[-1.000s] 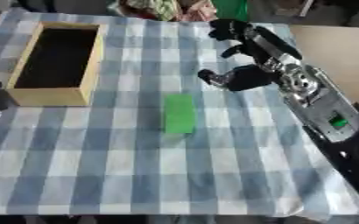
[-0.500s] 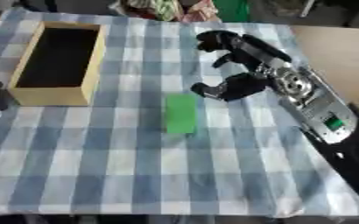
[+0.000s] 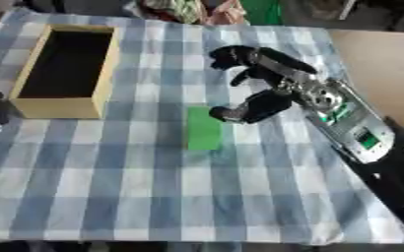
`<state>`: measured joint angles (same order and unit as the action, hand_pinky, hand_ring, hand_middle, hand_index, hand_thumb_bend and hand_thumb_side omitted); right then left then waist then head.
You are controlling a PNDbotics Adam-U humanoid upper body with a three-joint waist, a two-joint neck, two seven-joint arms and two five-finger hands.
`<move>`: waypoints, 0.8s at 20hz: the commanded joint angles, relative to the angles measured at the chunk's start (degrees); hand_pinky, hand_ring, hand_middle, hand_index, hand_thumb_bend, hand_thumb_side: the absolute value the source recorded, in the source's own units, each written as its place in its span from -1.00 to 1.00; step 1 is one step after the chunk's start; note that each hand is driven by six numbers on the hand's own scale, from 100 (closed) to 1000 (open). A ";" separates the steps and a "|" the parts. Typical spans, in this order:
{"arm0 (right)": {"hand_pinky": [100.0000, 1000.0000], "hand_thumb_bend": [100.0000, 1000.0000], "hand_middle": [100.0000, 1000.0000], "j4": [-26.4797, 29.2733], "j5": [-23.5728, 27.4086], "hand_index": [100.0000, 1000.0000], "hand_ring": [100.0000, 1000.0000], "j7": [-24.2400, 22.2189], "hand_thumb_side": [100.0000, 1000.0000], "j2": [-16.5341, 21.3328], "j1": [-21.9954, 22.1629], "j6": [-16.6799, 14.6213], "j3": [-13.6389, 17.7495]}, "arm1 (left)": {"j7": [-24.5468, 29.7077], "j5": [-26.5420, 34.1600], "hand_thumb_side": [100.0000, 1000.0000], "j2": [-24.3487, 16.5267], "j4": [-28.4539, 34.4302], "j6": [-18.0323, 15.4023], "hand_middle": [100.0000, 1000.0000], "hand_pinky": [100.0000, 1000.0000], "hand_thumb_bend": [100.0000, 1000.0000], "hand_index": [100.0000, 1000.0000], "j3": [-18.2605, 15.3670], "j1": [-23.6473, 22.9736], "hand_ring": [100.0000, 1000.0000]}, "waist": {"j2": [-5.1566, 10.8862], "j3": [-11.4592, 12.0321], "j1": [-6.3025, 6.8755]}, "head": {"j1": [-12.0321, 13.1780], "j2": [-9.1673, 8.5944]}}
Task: Pick up objects on the table and place them in the box.
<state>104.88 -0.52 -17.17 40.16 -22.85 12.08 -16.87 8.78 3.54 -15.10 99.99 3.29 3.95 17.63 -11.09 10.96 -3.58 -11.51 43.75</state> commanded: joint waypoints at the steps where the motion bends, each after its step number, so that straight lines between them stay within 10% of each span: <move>1: 0.45 -0.22 0.61 0.58 -0.95 0.85 0.82 -1.21 -1.00 1.96 -1.04 -0.10 -0.06 | 0.12 -0.12 -0.98 -0.91 0.57 -0.06 0.13 0.06 -0.60 0.39 -0.19 0.62 0.22 | 0.75 0.04 0.21 | -0.09 0.37; 16: 0.46 -0.22 0.62 -0.88 -4.81 0.85 0.82 -5.03 -1.00 1.08 -1.64 -0.35 -2.13 | 0.14 -0.11 -0.98 -0.83 0.54 -0.05 0.13 0.06 -0.60 0.39 -0.18 0.60 0.22 | 0.69 0.25 0.15 | -0.26 0.37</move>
<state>103.79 -4.73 -21.88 40.11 -23.69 11.83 -19.34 8.79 3.54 -15.10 99.97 3.30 3.95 17.63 -11.10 11.19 -3.61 -11.67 43.75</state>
